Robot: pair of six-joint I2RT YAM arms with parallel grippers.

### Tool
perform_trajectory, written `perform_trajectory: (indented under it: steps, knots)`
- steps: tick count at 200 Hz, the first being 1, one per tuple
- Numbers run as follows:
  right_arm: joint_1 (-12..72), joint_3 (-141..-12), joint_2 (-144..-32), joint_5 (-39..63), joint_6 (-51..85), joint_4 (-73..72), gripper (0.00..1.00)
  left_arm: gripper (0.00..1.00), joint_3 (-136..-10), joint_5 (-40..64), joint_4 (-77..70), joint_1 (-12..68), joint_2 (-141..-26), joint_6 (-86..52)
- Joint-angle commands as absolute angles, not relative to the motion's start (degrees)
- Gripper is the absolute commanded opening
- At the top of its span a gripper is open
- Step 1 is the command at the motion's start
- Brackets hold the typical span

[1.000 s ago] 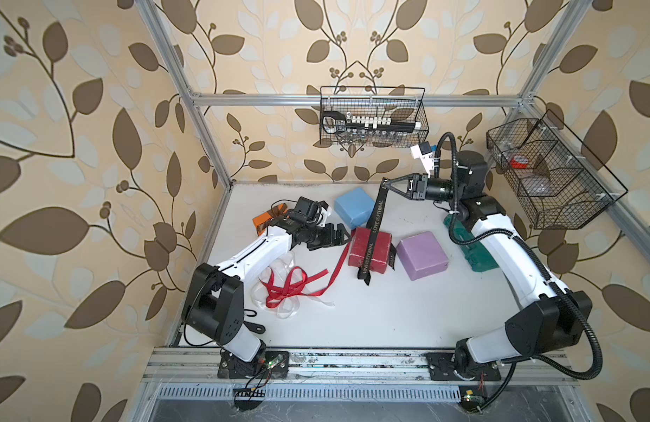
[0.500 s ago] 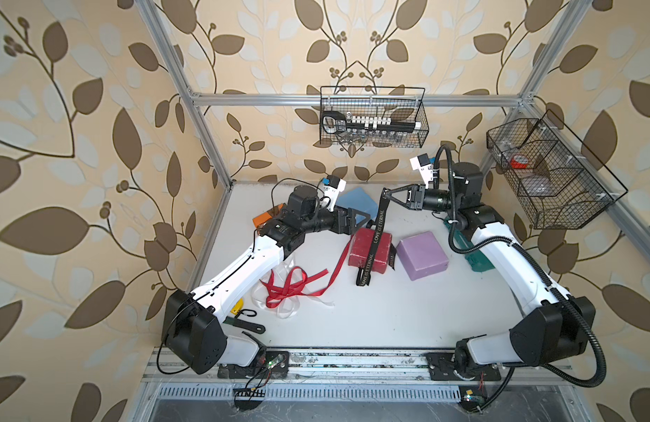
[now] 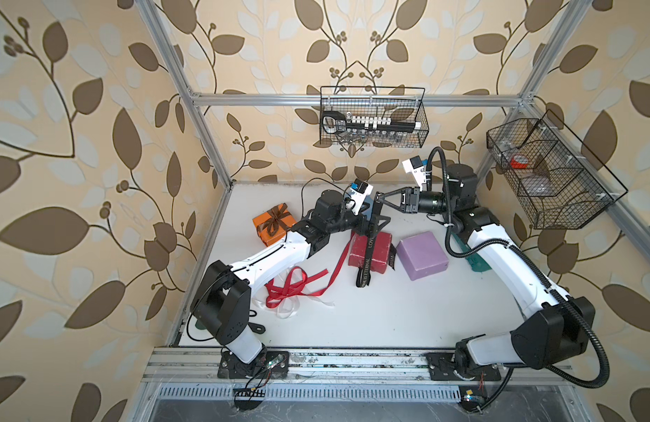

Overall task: Untie the ribbon bows on the gift boxes
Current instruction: Pull the ribbon from the gift box.

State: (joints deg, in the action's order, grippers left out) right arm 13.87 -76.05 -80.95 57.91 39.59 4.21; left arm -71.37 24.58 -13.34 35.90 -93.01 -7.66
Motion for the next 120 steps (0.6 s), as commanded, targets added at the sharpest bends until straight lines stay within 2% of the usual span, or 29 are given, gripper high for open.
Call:
perform_trajectory:
  steps: [1,22,30,38,51,64,86,111,115,120]
  knots:
    - [14.0,-74.6,-78.8,59.5,40.6,2.4,0.00,0.99,-74.3,23.3,-22.2,35.5,-93.9,-7.6]
    - [14.0,-74.0,-78.2,59.1,40.8,2.3,0.00,0.99,-75.9,25.3,-21.9,35.5,-95.2,-9.0]
    - [13.9,-73.8,-78.1,58.9,40.8,2.4,0.00,0.95,-76.3,26.5,-21.3,35.5,-95.4,-8.9]
    - [13.9,-73.7,-78.0,58.8,40.8,2.4,0.00,0.85,-76.5,27.7,-20.8,35.5,-95.5,-9.0]
    - [13.9,-73.6,-78.0,58.6,40.8,2.4,0.00,0.59,-76.8,28.7,-19.7,35.5,-95.2,-9.3]
    - [13.9,-73.5,-77.8,58.1,40.8,2.5,0.00,0.40,-76.8,29.1,-19.0,35.5,-94.9,-9.4]
    - [13.9,-73.3,-77.6,57.4,40.7,2.5,0.00,0.25,-76.7,30.4,-17.2,35.5,-94.4,-9.3]
    - [13.7,-72.6,-77.5,57.2,40.9,2.5,0.00,0.19,-76.1,31.7,-16.4,35.5,-93.8,-9.4]
    - [13.8,-72.5,-77.4,57.0,40.9,2.5,0.00,0.14,-76.1,32.0,-16.1,35.5,-93.7,-9.3]
    - [13.8,-72.3,-77.2,56.8,40.9,2.5,0.00,0.03,-76.0,32.0,-16.0,35.5,-93.6,-9.4]
